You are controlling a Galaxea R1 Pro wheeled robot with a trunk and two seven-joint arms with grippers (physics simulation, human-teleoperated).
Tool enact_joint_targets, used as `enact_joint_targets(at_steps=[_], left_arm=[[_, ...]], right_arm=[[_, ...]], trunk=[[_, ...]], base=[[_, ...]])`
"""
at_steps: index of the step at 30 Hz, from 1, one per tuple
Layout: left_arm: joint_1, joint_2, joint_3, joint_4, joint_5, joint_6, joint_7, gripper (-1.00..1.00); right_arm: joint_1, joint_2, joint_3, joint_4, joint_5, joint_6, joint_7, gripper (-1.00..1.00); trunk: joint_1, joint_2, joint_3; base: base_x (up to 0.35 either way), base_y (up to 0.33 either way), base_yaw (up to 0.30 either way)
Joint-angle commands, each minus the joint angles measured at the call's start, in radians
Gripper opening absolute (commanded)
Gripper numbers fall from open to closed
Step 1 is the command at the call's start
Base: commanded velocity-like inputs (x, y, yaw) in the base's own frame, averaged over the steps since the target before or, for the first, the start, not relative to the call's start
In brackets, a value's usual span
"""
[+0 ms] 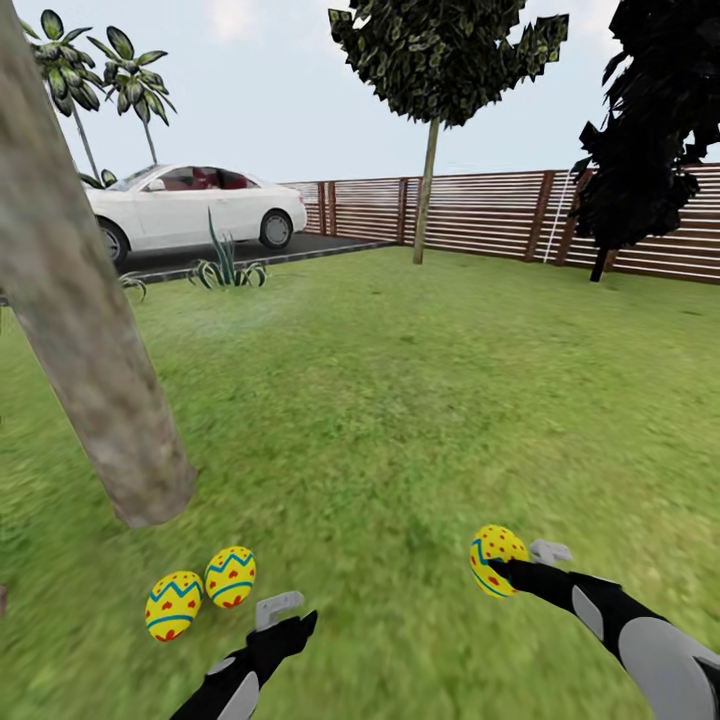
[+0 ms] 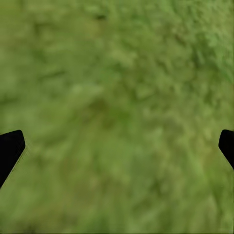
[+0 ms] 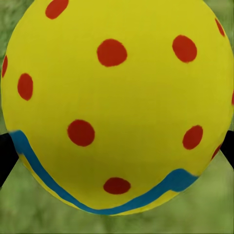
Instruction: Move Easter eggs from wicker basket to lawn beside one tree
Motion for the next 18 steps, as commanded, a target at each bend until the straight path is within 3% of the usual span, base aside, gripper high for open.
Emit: enact_joint_targets(at_steps=[1,10,13,15,18], left_arm=[[0.0,0.0,-0.002,-0.001,0.009,0.003,-0.001,1.0],[0.0,0.001,-0.002,-0.005,0.01,0.004,-0.001,1.0],[0.0,0.012,0.01,-0.112,0.024,0.013,-0.057,1.0],[-0.001,0.016,0.03,-0.264,0.087,0.032,-0.136,1.0],[-0.007,0.022,0.041,-0.506,0.229,0.149,-0.194,1.0]], right_arm=[[0.0,-0.001,-0.009,-0.002,0.006,0.009,0.007,-1.0],[0.0,0.002,-0.004,-0.006,0.017,0.015,0.007,-1.0],[0.0,0.0,-0.002,-0.011,0.019,0.019,0.008,-1.0],[0.0,0.0,-0.003,-0.014,0.017,0.02,0.01,-1.0],[-0.004,0.008,-0.003,-0.021,0.014,0.035,0.017,-1.0]], trunk=[[0.0,0.0,-0.003],[0.0,0.0,-0.012],[0.0,0.0,-0.017],[0.0,0.0,-0.02],[0.0,0.0,-0.025]], base=[[0.202,0.0,0.092],[0.039,0.0,0.03],[0.0,0.0,0.067],[0.0,0.0,0.069],[0.0,0.0,0.07]])
